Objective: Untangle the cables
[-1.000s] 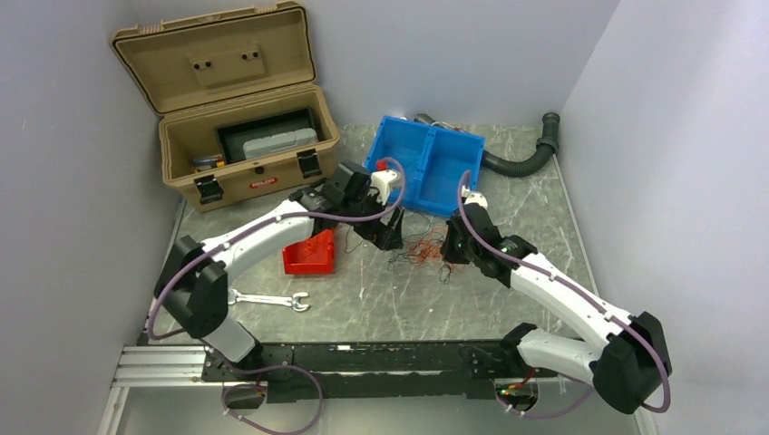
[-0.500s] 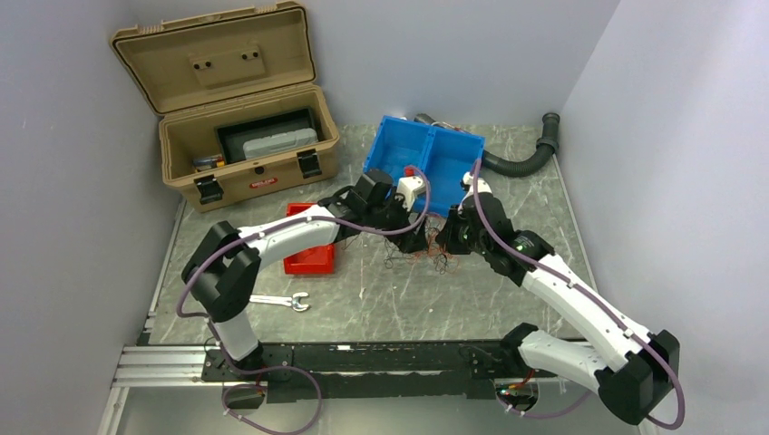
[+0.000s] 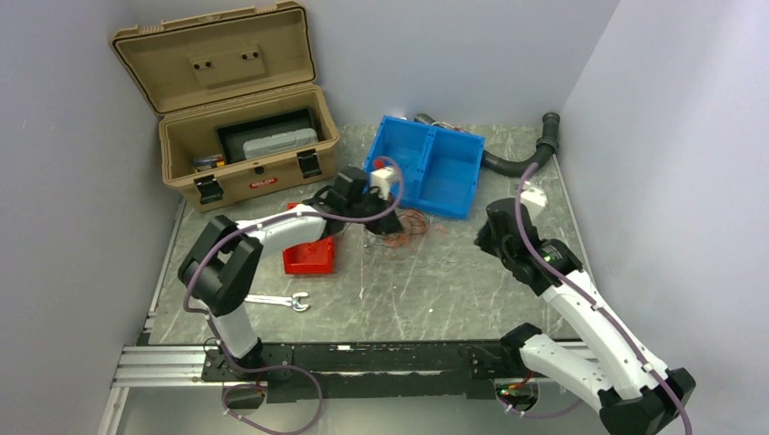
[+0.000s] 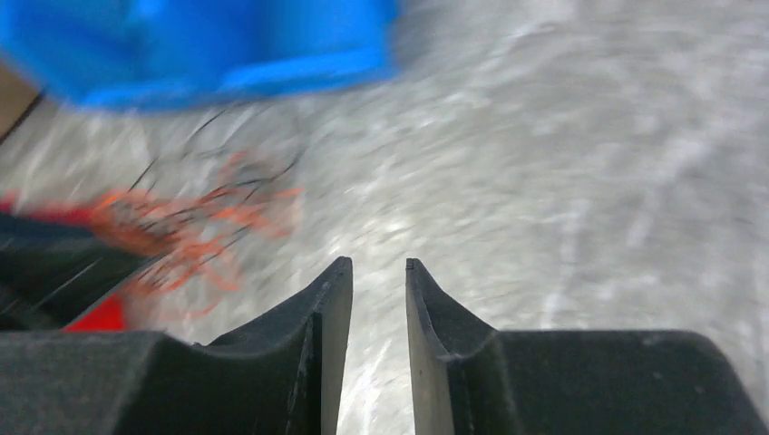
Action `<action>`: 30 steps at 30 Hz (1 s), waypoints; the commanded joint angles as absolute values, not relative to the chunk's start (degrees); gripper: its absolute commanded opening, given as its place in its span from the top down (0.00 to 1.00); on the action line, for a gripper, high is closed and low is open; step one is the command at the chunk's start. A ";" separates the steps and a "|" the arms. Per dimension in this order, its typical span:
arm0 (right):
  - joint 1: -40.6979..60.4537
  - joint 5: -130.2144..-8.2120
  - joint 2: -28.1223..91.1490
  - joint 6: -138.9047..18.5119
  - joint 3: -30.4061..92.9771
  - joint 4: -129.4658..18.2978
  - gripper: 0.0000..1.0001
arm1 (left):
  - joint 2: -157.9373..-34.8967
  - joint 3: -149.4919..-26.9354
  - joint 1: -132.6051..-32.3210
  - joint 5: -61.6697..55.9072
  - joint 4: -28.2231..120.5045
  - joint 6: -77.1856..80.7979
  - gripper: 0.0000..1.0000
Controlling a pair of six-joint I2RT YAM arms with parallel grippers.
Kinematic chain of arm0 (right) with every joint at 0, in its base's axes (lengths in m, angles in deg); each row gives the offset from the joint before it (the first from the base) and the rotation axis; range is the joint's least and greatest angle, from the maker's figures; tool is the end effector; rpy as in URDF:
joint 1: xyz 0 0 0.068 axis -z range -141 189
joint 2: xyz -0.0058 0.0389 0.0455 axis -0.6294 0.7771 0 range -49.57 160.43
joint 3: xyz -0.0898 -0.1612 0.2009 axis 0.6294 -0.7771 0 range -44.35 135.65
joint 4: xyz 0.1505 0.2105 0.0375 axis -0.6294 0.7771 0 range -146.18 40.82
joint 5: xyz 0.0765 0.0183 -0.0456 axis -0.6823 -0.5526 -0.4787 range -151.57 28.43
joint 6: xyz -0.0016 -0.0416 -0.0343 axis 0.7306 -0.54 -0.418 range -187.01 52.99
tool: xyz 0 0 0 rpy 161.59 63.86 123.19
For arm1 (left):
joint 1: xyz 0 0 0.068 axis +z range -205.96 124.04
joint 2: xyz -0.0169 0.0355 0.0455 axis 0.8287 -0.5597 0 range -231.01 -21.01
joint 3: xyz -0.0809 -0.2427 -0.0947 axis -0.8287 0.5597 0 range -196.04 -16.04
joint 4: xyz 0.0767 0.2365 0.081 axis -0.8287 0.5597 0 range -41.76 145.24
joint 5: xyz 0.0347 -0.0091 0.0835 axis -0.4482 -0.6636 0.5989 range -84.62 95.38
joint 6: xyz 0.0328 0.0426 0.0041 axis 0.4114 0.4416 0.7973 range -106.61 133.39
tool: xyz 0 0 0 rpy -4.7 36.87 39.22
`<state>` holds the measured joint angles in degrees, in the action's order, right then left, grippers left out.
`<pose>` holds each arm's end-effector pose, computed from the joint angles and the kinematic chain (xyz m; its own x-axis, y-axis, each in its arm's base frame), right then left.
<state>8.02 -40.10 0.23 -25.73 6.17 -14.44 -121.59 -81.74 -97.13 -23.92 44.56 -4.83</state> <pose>0.1564 0.0788 0.3078 -0.5828 0.3663 -0.7254 0.1891 0.9293 0.3173 0.2848 -0.2721 0.2277 -0.6484 0.2048 -0.7332 0.7227 0.4684 -0.5082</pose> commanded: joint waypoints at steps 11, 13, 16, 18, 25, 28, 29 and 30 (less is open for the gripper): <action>21.82 -65.63 -8.15 -39.50 -3.67 -28.31 0.31 | -110.14 -73.00 -88.84 -33.54 43.65 -10.13 1.00; 21.58 -75.17 -6.51 -41.35 -6.33 -33.78 0.30 | -109.01 -73.65 -89.17 -33.60 45.07 -9.85 1.00; 20.33 -82.45 -5.33 -42.66 -10.52 -42.88 0.29 | -108.05 -75.04 -89.32 -35.32 46.79 -10.12 1.00; 18.68 -83.47 -5.63 -43.50 -12.73 -47.42 0.29 | -107.65 -76.04 -89.32 -36.77 47.81 -10.29 1.00; 13.17 -81.60 -5.17 -48.14 -14.60 -53.75 0.26 | -105.87 -78.88 -89.46 -40.70 51.47 -9.79 1.00; 11.02 -74.49 -2.54 -48.10 -13.81 -51.95 0.27 | -104.97 -79.73 -89.52 -42.25 52.02 -10.07 1.00; 10.92 -74.76 -2.06 -48.07 -14.01 -52.53 0.28 | -104.59 -79.97 -89.51 -42.45 52.29 -10.16 1.00; 10.82 -75.39 -2.21 -47.92 -14.72 -53.98 0.28 | -104.07 -80.09 -89.51 -42.58 52.49 -10.17 1.00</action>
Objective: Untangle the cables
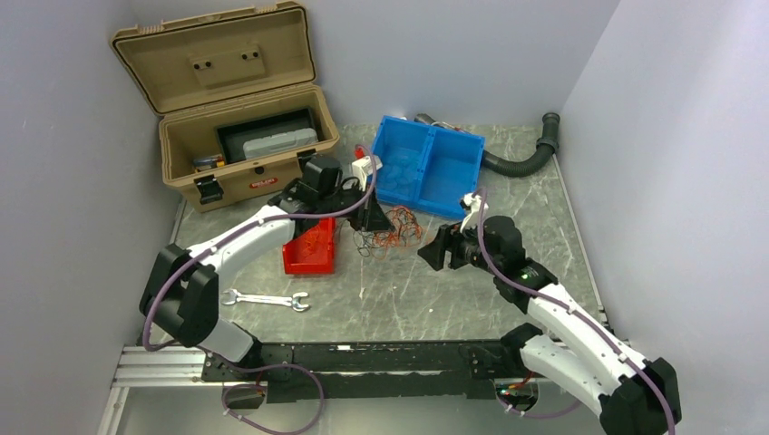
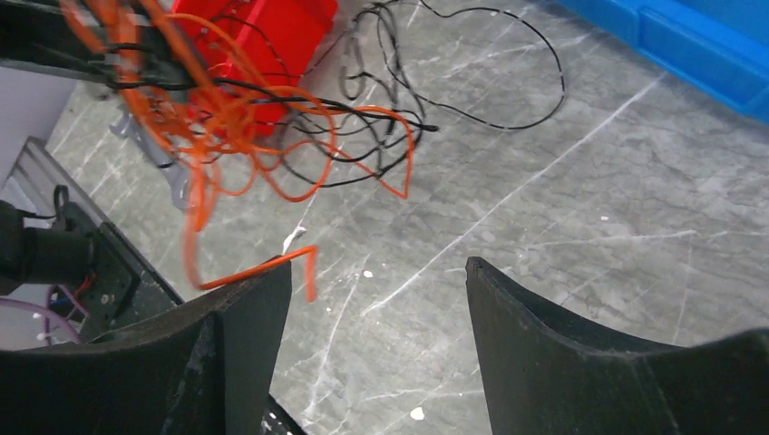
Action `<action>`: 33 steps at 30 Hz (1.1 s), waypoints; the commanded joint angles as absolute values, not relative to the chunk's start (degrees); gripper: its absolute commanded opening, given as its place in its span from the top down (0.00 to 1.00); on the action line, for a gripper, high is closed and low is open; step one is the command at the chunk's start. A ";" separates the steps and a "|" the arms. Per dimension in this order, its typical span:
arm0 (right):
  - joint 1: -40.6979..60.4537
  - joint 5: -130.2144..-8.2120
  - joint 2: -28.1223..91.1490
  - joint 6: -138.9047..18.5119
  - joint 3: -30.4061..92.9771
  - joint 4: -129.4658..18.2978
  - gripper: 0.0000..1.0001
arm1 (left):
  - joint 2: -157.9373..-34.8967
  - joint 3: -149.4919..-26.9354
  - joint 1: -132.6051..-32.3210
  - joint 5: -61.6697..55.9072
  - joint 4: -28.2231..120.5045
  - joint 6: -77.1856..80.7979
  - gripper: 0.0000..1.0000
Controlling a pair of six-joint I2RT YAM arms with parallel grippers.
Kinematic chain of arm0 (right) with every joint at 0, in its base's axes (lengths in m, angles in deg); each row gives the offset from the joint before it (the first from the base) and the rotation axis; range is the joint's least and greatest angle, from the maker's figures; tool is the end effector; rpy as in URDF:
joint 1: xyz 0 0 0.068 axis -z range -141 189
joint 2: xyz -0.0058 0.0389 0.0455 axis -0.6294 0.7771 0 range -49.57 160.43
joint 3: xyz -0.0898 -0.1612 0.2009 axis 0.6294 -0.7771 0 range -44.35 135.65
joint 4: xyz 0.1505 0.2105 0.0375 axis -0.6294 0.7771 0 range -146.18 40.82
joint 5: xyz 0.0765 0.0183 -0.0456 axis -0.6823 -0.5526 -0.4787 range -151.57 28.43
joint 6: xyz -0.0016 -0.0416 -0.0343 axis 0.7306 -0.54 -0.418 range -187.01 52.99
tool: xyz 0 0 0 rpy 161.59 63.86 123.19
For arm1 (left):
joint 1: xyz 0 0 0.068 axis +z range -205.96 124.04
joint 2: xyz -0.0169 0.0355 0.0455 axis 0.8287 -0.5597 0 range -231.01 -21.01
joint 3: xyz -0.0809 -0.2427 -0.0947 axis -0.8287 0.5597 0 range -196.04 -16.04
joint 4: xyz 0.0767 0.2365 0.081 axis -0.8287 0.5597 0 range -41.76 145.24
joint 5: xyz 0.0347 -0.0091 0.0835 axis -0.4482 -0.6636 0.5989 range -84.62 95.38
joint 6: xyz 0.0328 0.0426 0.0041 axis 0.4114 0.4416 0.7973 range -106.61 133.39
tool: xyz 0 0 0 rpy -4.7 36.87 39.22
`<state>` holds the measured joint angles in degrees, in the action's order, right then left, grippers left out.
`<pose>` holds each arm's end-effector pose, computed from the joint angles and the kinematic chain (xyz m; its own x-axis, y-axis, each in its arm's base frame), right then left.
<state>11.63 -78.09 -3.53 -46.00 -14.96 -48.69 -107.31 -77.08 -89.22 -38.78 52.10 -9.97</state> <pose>0.1616 0.0952 0.2465 -0.5797 0.0869 -0.8101 -0.4964 0.7508 0.4358 0.2682 -0.2055 0.2782 -0.7313 0.1394 -0.6676 0.6671 0.3501 -0.6576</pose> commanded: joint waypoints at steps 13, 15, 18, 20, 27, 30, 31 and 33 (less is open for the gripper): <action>11.08 -75.25 -13.76 -44.03 -25.09 -67.86 0.47 | -100.50 -81.78 -89.52 -43.63 56.50 -9.11 1.00; 11.22 -79.39 -13.95 -43.72 -25.55 -70.20 0.45 | -100.34 -81.95 -89.53 -44.21 56.64 -9.16 1.00; 11.15 -81.96 -14.49 -42.95 -26.25 -73.63 0.43 | -100.65 -82.54 -89.59 -45.24 57.69 -9.13 1.00; 11.15 -82.59 -14.41 -42.76 -26.30 -75.00 0.44 | -101.21 -83.30 -89.91 -45.93 59.15 -8.72 1.00; 11.14 -86.94 -9.05 -43.67 -22.91 -76.74 0.50 | -102.32 -86.68 -92.34 -45.03 64.66 -5.40 1.00; 11.16 -87.87 -7.60 -43.21 -22.48 -77.97 0.53 | -102.49 -87.05 -92.70 -45.23 64.60 -5.40 1.00; 11.17 -88.07 -7.55 -43.24 -22.61 -78.50 0.56 | -102.62 -87.34 -92.71 -45.13 64.85 -5.28 1.00; 11.17 -88.07 -8.18 -42.73 -22.87 -79.18 0.63 | -102.87 -87.78 -92.79 -44.80 65.91 -4.79 1.00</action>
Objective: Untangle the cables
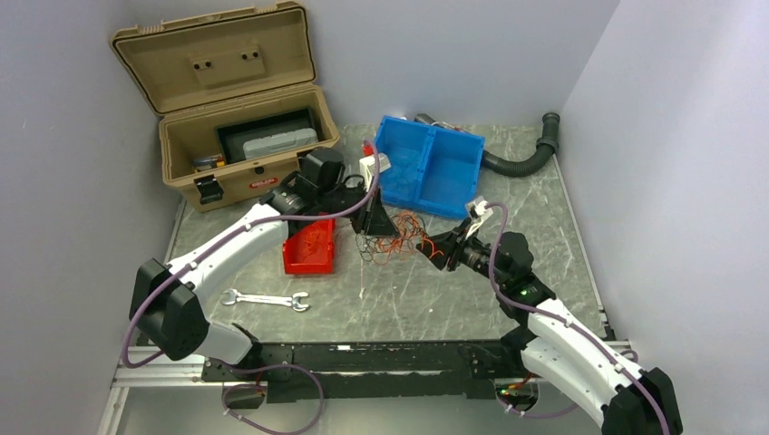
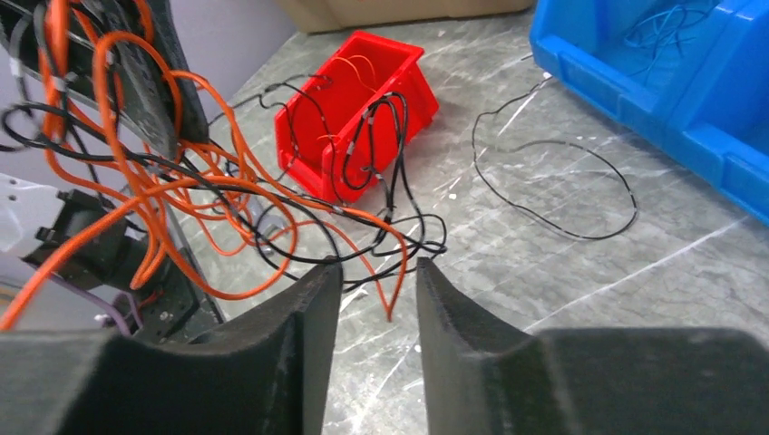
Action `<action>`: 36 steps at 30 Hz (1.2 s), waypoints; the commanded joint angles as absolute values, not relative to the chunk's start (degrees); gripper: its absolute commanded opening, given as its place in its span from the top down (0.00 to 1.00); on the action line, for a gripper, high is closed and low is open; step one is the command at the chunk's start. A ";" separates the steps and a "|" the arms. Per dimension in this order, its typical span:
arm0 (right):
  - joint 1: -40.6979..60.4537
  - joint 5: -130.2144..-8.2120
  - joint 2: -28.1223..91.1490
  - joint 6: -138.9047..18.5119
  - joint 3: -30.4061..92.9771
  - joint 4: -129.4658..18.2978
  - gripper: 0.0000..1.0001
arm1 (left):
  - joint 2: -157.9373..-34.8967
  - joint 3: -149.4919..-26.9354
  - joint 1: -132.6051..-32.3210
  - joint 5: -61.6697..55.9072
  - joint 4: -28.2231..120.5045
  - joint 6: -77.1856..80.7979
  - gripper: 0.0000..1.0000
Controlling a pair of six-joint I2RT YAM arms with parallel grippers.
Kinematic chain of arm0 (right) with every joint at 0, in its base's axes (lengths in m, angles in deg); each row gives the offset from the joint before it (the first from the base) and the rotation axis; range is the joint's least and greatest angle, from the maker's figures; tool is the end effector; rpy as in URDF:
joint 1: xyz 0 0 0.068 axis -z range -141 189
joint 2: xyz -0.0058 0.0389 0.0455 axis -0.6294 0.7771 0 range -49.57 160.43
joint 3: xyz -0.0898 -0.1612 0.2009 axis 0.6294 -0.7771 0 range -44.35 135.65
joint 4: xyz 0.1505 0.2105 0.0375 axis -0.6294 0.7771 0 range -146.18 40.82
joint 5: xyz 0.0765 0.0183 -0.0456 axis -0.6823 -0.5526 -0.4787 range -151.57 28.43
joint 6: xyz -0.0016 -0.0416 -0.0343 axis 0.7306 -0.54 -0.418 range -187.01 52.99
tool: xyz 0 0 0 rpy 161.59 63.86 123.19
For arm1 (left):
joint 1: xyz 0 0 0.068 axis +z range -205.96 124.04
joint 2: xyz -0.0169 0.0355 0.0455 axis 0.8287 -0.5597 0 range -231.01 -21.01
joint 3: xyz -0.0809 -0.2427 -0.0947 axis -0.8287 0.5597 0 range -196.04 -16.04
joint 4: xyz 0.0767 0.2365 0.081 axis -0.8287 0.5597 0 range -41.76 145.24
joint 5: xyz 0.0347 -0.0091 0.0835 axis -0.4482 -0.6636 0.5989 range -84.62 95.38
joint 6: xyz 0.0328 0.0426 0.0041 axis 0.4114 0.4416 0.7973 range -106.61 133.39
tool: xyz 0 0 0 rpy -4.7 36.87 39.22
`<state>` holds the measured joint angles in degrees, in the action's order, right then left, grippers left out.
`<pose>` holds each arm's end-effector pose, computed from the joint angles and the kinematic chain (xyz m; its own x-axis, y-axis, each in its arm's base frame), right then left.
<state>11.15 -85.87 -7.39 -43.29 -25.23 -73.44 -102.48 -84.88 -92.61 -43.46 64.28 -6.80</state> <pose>0.1515 0.0968 0.2392 -0.3988 0.2040 -0.8941 -0.6853 0.5816 0.4383 0.2395 -0.2115 0.3328 -0.6798 0.2226 -0.6989 0.7333 0.2243 -0.6418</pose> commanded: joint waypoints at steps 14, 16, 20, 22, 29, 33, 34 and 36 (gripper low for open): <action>11.20 -87.97 -13.57 -44.61 -20.81 -70.79 0.59 | -104.37 -88.71 -92.78 -42.68 66.45 -5.23 1.00; 11.22 -88.58 -12.62 -44.91 -20.34 -70.78 0.61 | -104.42 -89.15 -92.73 -42.93 66.58 -5.36 1.00; 11.22 -89.68 -10.73 -45.28 -20.09 -71.79 0.61 | -104.25 -89.52 -92.81 -43.26 66.94 -5.38 1.00; 11.06 -89.98 -10.19 -45.47 -20.07 -72.10 0.62 | -104.11 -89.46 -92.84 -43.50 66.97 -5.50 1.00; 11.12 -90.54 -9.73 -45.50 -20.44 -73.01 0.77 | -104.26 -89.28 -92.91 -44.45 66.28 -6.05 1.00; 11.20 -88.28 -11.91 -45.40 -20.05 -70.38 0.93 | -104.32 -89.12 -92.94 -42.41 66.73 -6.02 1.00; 11.15 -87.62 -12.54 -45.39 -20.01 -69.32 0.98 | -104.19 -89.13 -92.84 -41.49 66.99 -6.04 1.00; 11.22 -85.60 -13.81 -45.63 -19.83 -66.77 1.00 | -103.99 -89.02 -92.48 -40.51 67.01 -6.38 1.00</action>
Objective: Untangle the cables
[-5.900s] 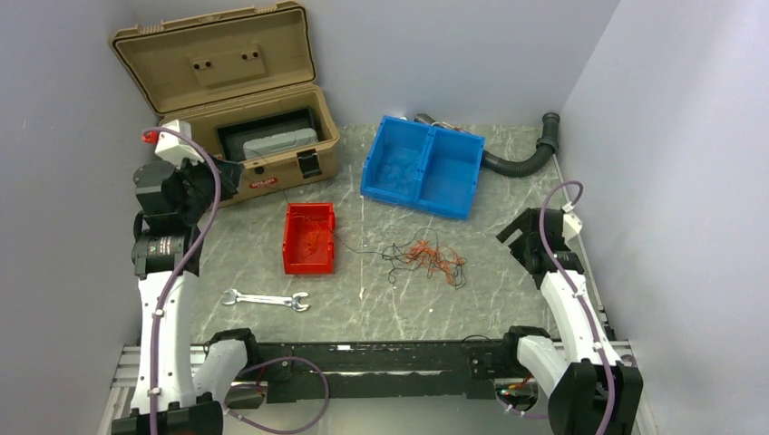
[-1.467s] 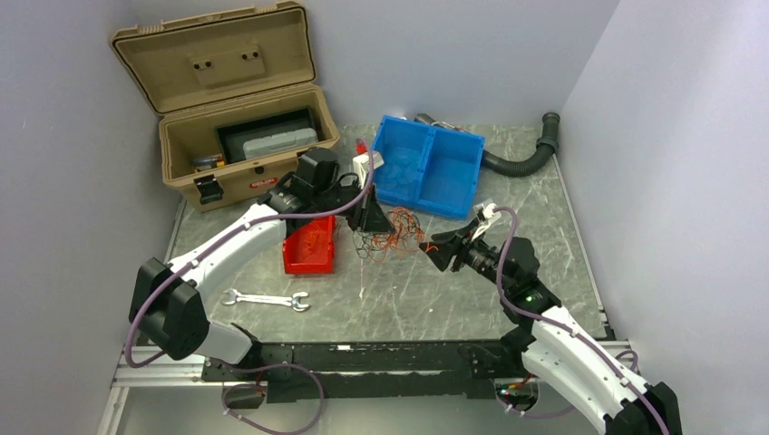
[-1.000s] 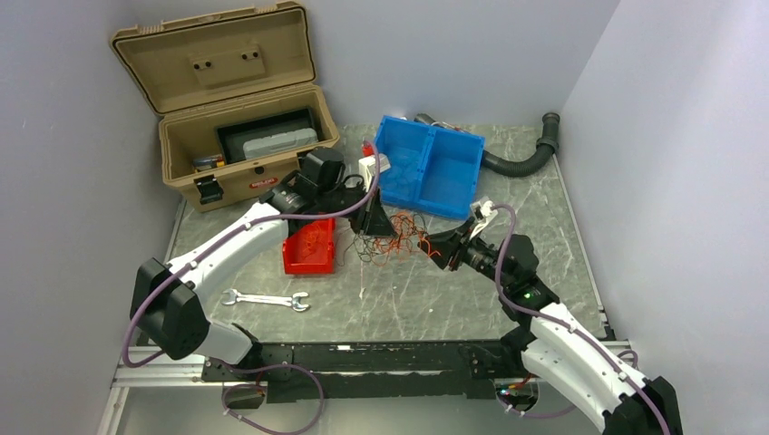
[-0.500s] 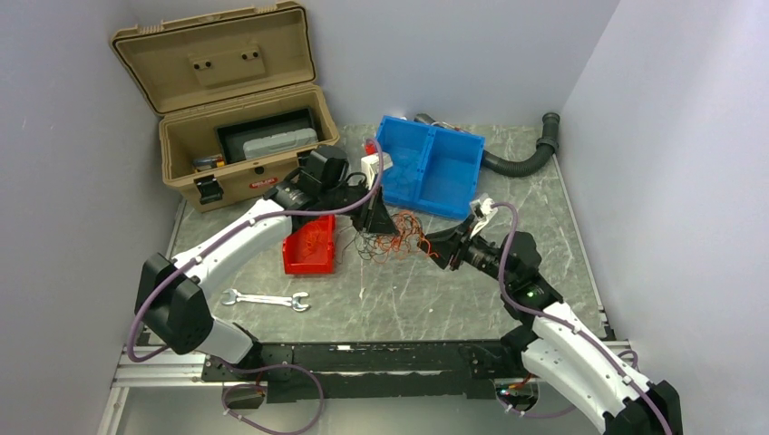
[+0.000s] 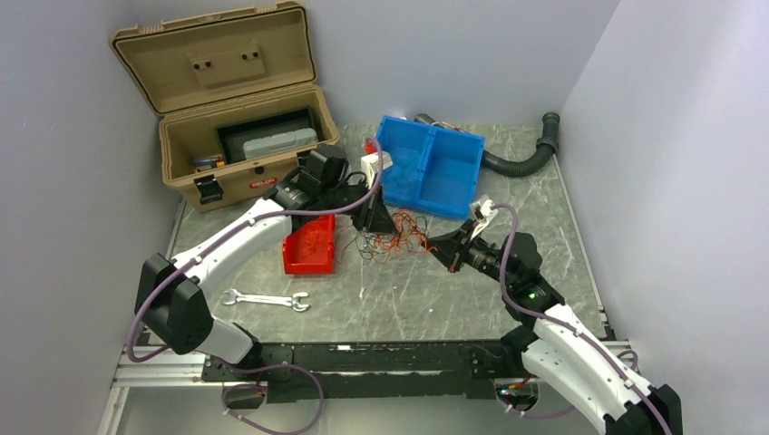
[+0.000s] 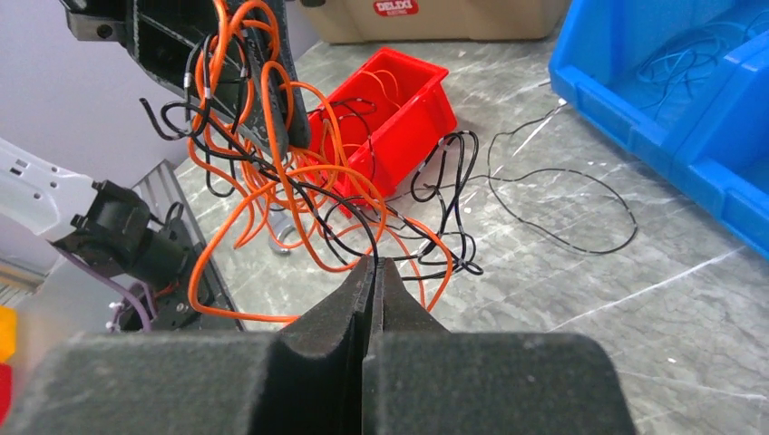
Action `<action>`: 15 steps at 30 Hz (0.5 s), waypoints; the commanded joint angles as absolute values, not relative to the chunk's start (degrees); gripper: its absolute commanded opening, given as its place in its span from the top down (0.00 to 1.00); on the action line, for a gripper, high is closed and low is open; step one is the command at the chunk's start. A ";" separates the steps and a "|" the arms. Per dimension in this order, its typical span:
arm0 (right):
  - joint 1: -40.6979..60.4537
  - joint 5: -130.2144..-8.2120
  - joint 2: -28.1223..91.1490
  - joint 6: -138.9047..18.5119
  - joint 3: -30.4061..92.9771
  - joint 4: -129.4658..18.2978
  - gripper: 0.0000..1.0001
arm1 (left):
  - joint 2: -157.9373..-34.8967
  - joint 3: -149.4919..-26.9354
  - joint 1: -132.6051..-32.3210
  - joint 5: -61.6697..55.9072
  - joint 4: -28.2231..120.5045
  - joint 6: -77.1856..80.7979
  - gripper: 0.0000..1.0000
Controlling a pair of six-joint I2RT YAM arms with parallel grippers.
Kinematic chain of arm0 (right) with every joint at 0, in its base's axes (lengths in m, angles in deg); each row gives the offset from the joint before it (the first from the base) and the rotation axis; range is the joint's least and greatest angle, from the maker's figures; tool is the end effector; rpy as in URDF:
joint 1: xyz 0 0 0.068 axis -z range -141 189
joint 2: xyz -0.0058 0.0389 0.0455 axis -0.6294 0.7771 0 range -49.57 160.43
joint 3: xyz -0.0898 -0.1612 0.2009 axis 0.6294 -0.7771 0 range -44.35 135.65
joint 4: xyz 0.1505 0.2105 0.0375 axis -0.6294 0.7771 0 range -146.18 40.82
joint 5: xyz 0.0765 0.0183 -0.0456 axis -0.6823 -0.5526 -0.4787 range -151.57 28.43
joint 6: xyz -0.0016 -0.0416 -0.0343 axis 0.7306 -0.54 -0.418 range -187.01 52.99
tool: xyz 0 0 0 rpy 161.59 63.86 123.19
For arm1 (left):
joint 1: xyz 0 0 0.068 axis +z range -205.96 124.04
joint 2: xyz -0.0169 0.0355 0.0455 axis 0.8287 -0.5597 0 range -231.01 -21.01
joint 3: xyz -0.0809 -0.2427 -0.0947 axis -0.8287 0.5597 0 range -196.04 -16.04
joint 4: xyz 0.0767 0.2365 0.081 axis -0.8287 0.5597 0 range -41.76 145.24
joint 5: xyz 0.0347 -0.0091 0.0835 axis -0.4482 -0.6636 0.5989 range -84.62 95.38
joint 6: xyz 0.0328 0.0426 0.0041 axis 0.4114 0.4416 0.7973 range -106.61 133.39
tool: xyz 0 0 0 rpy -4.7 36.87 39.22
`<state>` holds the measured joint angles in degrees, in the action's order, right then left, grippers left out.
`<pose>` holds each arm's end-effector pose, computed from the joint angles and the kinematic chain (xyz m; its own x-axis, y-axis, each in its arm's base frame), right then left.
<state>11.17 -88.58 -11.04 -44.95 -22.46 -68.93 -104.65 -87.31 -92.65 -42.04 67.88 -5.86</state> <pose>0.1435 0.0942 0.2581 -0.3624 0.1871 -0.9131 -0.7343 0.5460 0.4033 0.2458 -0.2157 0.3300 -0.6996 0.2431 -0.6719 0.7142 0.2644 -0.6480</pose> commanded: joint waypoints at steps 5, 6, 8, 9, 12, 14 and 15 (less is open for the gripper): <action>11.16 -76.64 -18.62 -44.72 -20.18 -60.28 1.00 | -102.95 -86.68 -89.86 -38.78 65.35 -8.82 1.00; 11.17 -73.19 -19.54 -44.09 -20.04 -58.45 1.00 | -102.71 -86.18 -89.29 -38.02 65.49 -9.18 1.00; 11.24 -64.07 -21.05 -42.18 -19.57 -54.66 1.00 | -102.37 -85.32 -88.21 -36.23 66.11 -9.31 1.00; 11.25 -59.50 -21.68 -41.09 -19.28 -52.27 1.00 | -102.20 -85.00 -87.64 -35.07 66.81 -9.36 1.00; 11.31 -45.81 -22.83 -36.68 -17.66 -45.30 1.00 | -101.51 -83.70 -85.95 -32.50 67.90 -9.66 1.00; 11.41 -33.92 -22.54 -30.14 -15.71 -37.52 1.00 | -100.85 -82.24 -84.60 -30.84 68.02 -10.26 1.00; 11.45 -28.10 -22.06 -26.15 -14.69 -33.33 1.00 | -100.52 -81.43 -83.82 -30.10 67.79 -10.56 1.00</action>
